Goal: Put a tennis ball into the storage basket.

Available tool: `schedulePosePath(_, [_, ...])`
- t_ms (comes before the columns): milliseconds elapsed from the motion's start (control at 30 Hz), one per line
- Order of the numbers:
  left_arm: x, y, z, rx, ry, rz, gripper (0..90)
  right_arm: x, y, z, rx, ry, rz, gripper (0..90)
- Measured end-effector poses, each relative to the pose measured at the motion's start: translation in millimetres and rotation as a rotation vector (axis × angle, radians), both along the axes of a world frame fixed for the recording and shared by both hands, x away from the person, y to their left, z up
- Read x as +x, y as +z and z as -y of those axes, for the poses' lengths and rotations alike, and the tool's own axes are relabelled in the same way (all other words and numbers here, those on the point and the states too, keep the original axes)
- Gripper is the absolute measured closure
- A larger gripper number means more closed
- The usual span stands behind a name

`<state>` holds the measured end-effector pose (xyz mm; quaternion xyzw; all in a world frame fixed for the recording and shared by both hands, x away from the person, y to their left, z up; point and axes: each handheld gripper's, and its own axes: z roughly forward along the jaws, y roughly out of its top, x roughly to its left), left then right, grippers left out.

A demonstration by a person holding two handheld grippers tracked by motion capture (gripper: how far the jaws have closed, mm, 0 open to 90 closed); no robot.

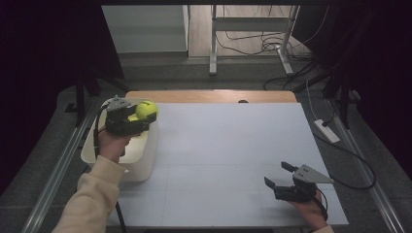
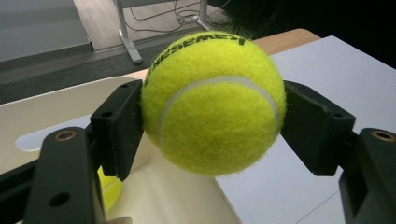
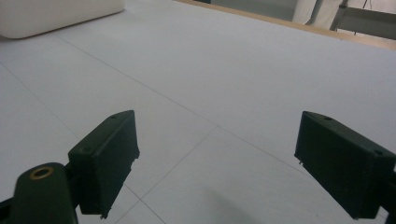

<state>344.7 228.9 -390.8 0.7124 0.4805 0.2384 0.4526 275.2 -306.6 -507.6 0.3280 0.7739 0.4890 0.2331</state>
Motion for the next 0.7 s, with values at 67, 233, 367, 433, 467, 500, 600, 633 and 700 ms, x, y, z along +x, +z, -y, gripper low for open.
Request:
schedulePosePath(67, [-0.5,0.0,-1.2,0.003,0.003,-0.001,27.1,-0.1,0.1,0.0,0.001,0.0,0.001,13.1])
schedulePosePath(233, [-2.2,0.2,-4.7,0.005,0.012,-0.001,27.1,-0.4,0.2,0.0,0.002,0.0,0.001,13.1])
schedulePosePath(367, [-3.8,-0.1,-10.0,0.01,0.026,-0.003,27.1,-0.5,0.2,0.0,0.003,0.001,0.001,13.1])
schedulePosePath(433, [-3.8,-1.1,-11.9,0.013,0.032,-0.007,27.1,-0.5,0.3,0.0,0.002,0.001,0.002,13.1])
schedulePosePath(467, [-3.6,-1.7,-12.8,0.014,0.035,-0.01,27.1,-0.5,0.3,-0.1,0.001,0.001,0.001,13.1])
schedulePosePath(500, [-3.4,-2.1,-13.5,0.015,0.037,-0.011,27.1,-0.4,0.2,-0.1,0.001,0.001,0.002,13.1])
schedulePosePath(600, [-3.0,-4.0,-16.4,0.015,0.045,-0.019,27.1,-0.5,0.3,-0.3,0.0,0.001,0.001,13.1])
schedulePosePath(633, [-3.0,-4.5,-17.0,0.016,0.047,-0.021,27.1,-0.5,0.3,-0.2,0.0,0.001,0.001,13.1])
schedulePosePath(700, [-3.0,-5.1,-18.5,0.017,0.051,-0.026,27.1,-0.6,0.3,-0.2,0.0,0.001,0.001,13.1])
